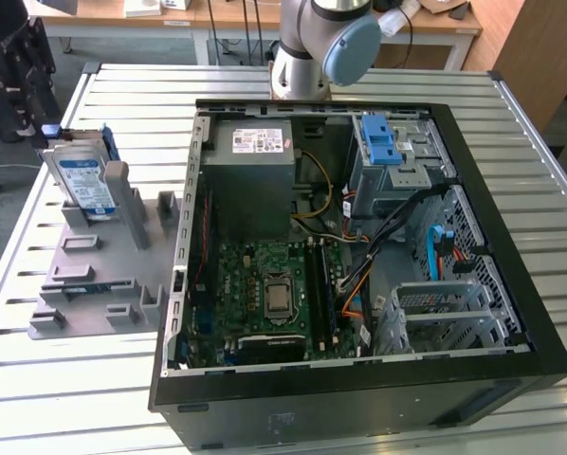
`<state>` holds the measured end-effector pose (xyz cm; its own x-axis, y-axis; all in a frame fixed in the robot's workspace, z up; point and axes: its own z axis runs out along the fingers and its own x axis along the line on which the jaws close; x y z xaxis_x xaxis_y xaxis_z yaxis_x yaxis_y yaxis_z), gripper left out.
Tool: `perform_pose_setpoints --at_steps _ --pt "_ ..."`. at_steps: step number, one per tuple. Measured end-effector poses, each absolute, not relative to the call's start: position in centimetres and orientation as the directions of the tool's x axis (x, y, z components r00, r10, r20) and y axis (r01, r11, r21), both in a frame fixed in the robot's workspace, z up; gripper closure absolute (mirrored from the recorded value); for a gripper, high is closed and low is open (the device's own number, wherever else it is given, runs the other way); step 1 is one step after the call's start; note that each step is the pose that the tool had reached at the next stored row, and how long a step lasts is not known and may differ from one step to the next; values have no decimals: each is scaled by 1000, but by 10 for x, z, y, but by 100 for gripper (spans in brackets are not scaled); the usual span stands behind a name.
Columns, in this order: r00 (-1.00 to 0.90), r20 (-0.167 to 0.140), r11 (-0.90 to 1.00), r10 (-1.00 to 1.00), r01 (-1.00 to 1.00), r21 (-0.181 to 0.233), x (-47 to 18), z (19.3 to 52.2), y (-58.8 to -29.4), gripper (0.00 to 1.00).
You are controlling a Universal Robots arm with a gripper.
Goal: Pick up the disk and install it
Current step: 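Pick up the disk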
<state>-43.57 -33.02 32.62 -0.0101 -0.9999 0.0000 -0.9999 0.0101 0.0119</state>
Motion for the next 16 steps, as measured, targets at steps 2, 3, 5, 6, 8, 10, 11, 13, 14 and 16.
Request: perform_pose_setpoints --at_steps 2,3,5,6,8,10,11,13,14,16 --pt "-10 0 10 -1000 -1000 12 -436 322 -330 41" --pt "-10 0 10 -1000 -1000 12 -436 321 -330 41" --pt "-10 0 10 -1000 -1000 11 -436 317 -330 41" --pt "-10 0 10 -1000 -1000 11 -436 315 -330 41" --pt "-10 0 10 -1000 -1000 11 -437 312 -330 41" --pt "-10 0 10 -1000 -1000 11 -437 310 -330 41" --pt "-10 0 10 -1000 -1000 11 -437 310 -330 41" --pt "-10 0 10 -1000 -1000 11 -437 310 -330 43" --pt "-10 0 10 -1000 -1000 11 -437 310 -330 49" --pt "-10 0 10 -1000 -1000 11 -437 309 -330 49"
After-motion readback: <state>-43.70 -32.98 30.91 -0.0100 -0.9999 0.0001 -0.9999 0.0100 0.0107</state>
